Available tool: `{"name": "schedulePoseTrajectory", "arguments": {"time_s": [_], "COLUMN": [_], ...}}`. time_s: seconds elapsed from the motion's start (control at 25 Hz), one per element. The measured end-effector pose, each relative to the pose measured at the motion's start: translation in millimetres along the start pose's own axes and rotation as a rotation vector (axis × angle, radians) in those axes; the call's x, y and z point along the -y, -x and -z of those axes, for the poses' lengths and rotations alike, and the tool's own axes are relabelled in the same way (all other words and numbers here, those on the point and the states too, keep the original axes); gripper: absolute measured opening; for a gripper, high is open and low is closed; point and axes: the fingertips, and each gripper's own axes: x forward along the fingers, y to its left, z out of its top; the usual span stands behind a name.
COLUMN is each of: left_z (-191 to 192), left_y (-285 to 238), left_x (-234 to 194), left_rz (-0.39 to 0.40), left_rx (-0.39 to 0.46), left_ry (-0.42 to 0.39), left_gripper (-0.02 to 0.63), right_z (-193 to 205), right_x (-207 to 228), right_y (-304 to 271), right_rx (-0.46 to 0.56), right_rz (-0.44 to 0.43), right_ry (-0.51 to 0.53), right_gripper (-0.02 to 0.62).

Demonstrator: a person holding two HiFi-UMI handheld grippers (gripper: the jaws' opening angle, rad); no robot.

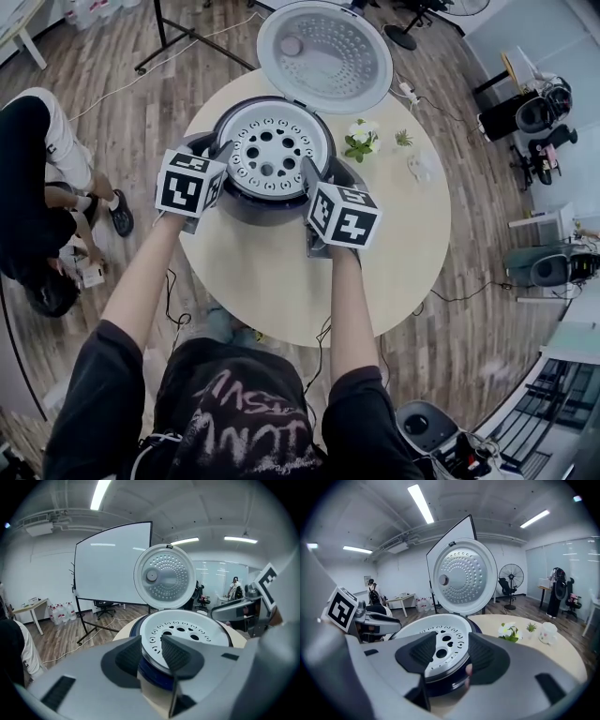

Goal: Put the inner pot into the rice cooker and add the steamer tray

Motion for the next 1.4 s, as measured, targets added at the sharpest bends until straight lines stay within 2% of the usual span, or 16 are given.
{"name": "schedulePoseTrajectory", "arguments": {"time_s": [0.4,0.6,0.84,1.08,1.4], "left_z": [-25,-37,-39,-50,-65], "left_y": [34,56,77,101,139], "left_x": [19,27,38,58,87], "left_rz": [0.013,-0.005,-0.017,0.001,0.0], "left_rx": [0.122,0.187,0.215,0.275,0.36], "left_ry": [0.005,0.003,0.02,0.043,-0.001], "left_gripper": [0.107,0.053,0.011,0.011,0.011], "right_z": [-4,-12,-16,-17,-15], "right_x": [0,5,15,22,38], "right_y": [39,61,92,129,194], "right_rx": [0.078,0.12,0.161,0.212,0.327], "right_rz": [0.003,0.012,0.036,0.016,0.029], "right_ry": [-0.046,-0.065,-0.099,-0.131,-0.136], "right_gripper": [0.167,0.087,0.01,0.005,0.005]}}
